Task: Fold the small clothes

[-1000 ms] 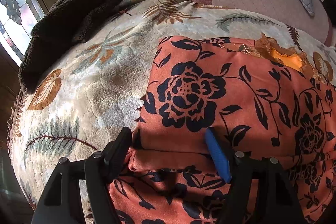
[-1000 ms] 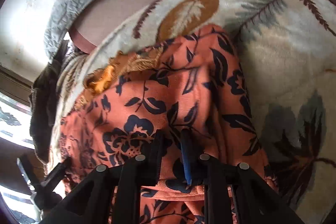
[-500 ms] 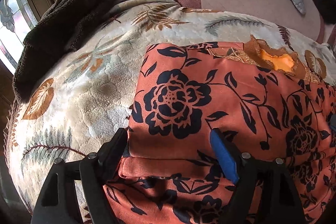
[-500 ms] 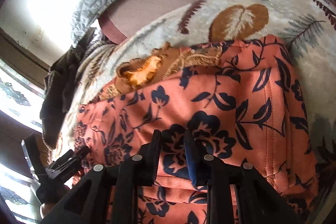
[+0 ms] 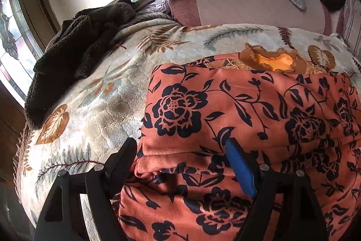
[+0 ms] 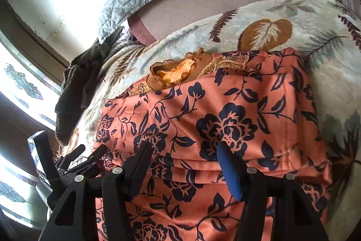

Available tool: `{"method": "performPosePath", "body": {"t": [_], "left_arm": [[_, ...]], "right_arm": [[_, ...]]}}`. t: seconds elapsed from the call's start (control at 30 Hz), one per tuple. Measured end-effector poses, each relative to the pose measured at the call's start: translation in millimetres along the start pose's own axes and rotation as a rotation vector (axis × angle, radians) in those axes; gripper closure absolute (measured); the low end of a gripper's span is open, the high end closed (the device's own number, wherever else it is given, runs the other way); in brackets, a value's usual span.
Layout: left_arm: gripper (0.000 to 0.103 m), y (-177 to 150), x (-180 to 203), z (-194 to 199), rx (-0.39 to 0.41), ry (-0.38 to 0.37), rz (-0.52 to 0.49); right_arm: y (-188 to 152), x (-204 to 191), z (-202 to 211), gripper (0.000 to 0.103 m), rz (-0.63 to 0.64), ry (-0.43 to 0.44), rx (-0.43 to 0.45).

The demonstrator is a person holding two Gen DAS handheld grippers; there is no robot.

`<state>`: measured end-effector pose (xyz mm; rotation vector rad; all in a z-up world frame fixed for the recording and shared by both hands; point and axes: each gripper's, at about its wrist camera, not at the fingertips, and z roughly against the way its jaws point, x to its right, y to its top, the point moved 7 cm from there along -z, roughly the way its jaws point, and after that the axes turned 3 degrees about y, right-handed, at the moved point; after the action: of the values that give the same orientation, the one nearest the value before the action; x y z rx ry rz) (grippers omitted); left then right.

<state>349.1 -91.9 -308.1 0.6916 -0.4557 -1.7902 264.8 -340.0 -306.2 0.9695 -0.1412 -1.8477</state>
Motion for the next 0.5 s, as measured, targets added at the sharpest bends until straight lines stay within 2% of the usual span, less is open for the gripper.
{"method": "performPosePath", "body": {"t": [0.13, 0.27, 0.33, 0.43, 0.5], "left_arm": [[0.021, -18, -11, 37, 0.041, -0.049, 0.017], [0.016, -64, -42, 70, 0.062, -0.07, 0.064], [0.016, -92, -61, 82, 0.055, -0.061, 0.08], [0.016, -130, -91, 96, 0.029, -0.008, 0.093], [0.016, -155, -107, 101, -0.013, -0.024, 0.119]], "right_arm": [[-14, 6, 51, 0.039, -0.011, 0.027, 0.073], [-55, 32, 109, 0.039, -0.036, 0.019, 0.132], [-78, 51, 133, 0.039, -0.064, -0.006, 0.129], [-116, 79, 161, 0.039, -0.118, -0.065, 0.106], [-140, 97, 172, 0.039, -0.158, -0.1, 0.069]]}}
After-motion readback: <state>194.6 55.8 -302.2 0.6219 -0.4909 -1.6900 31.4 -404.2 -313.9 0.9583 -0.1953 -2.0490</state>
